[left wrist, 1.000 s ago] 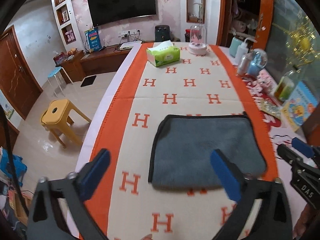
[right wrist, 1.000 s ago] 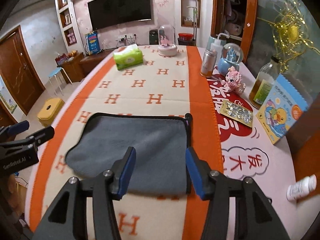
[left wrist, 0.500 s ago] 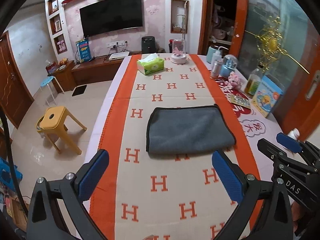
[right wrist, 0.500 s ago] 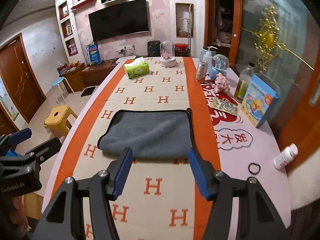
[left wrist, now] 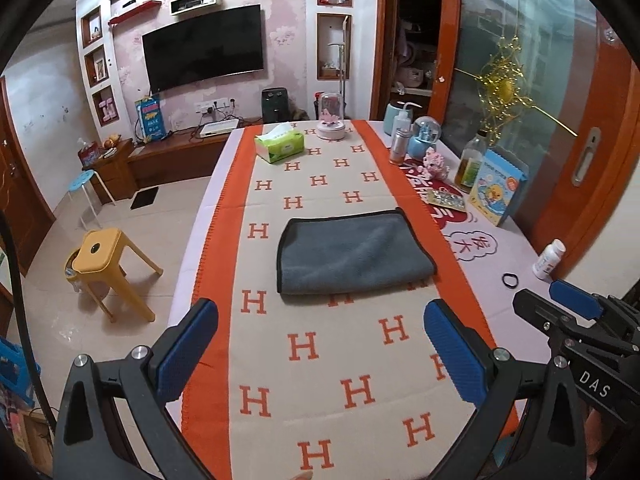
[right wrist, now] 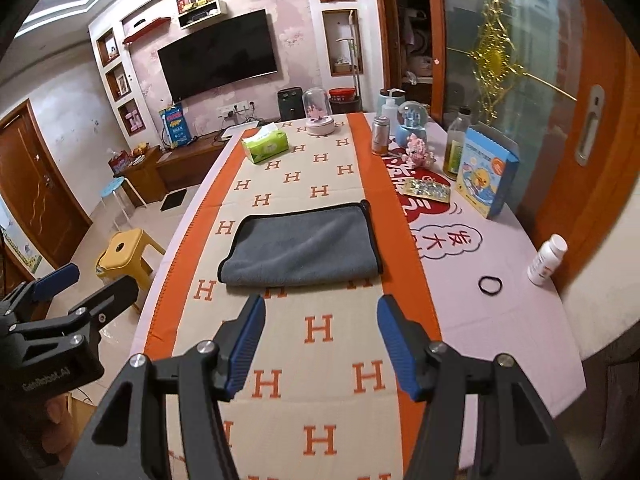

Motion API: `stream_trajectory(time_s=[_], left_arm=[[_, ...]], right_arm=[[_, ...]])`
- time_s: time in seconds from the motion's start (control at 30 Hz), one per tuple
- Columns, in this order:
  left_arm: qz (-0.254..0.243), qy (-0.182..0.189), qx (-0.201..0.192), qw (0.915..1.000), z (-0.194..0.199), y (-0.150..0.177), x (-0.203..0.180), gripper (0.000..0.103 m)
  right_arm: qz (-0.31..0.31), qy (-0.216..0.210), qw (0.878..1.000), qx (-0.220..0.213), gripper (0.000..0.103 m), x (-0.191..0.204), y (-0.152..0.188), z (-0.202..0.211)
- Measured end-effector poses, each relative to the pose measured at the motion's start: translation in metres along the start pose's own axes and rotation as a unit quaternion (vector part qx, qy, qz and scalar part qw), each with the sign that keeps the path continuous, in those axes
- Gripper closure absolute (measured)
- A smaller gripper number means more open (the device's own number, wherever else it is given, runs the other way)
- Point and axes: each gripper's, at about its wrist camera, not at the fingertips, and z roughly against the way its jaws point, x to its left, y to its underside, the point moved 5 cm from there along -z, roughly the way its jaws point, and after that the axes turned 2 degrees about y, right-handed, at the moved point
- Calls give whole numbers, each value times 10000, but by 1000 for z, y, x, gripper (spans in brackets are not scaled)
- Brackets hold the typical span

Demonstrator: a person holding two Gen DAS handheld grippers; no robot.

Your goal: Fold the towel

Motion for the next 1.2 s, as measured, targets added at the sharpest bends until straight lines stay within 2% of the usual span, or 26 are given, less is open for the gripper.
stream_trajectory(time_s=[0.4,0.53,0.83,1.2], left_arm=[[85,-85,110,9999,30,11,-25,1],[76,-229,44,9997,37,15,-32,1],[132,-375,46,9992,42,20,-44,1],[381,-384,312,9980,35,29,-42,1]], right_arm=[[6,-271,9995,161,45,-1,12,28],[99,-175,9998,89,45,-7,13,32],[176,-45,9998,59,44,-14,18,39],[262,-125,9995,102,44,-13,18,40]])
